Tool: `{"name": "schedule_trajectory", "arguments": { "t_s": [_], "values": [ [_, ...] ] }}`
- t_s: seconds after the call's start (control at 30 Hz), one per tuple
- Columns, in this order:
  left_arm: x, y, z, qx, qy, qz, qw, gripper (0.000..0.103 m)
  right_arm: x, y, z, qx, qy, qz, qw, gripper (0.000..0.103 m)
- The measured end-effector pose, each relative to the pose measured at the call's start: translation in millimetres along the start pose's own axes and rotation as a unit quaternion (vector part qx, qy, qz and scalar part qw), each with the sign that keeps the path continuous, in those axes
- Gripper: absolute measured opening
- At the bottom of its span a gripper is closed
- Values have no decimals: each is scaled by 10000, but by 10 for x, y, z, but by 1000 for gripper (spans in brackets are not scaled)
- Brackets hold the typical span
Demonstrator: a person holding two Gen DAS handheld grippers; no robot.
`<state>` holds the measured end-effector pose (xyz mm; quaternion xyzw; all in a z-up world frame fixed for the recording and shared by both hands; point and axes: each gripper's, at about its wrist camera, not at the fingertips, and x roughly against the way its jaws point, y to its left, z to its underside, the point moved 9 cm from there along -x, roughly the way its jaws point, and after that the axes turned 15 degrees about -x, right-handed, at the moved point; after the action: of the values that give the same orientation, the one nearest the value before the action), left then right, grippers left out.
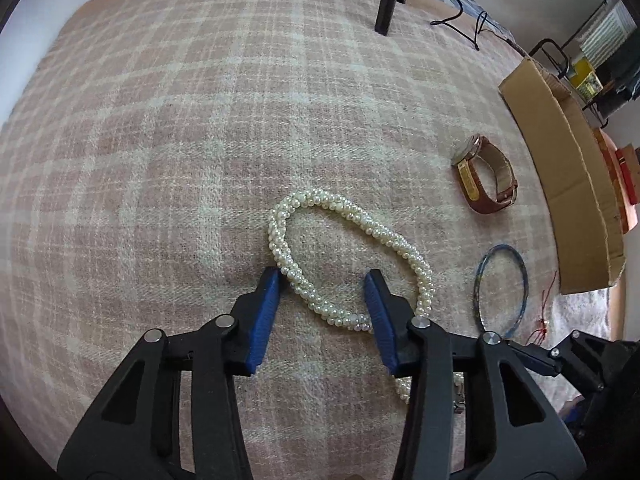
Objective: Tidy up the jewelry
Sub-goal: 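Close the left tool on the twisted pearl necklace while the right tool grasps the green pendant, then lift and carry the necklace with the left tool while the right tool carries the pendant to the box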
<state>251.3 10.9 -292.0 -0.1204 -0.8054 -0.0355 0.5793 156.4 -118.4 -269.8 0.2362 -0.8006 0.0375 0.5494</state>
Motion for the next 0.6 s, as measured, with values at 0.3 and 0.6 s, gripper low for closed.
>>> {"name": "schedule_trajectory", "arguments": {
  "t_s": [0.3, 0.6],
  "values": [
    [24, 14, -69, 19, -127, -34, 9999, 6, -40, 16, -46, -35, 16, 68, 10000, 15],
    [423, -64, -155, -81, -571, 56, 9983, 6, 153, 54, -68, -47, -196, 76, 9998, 15]
  ]
}}
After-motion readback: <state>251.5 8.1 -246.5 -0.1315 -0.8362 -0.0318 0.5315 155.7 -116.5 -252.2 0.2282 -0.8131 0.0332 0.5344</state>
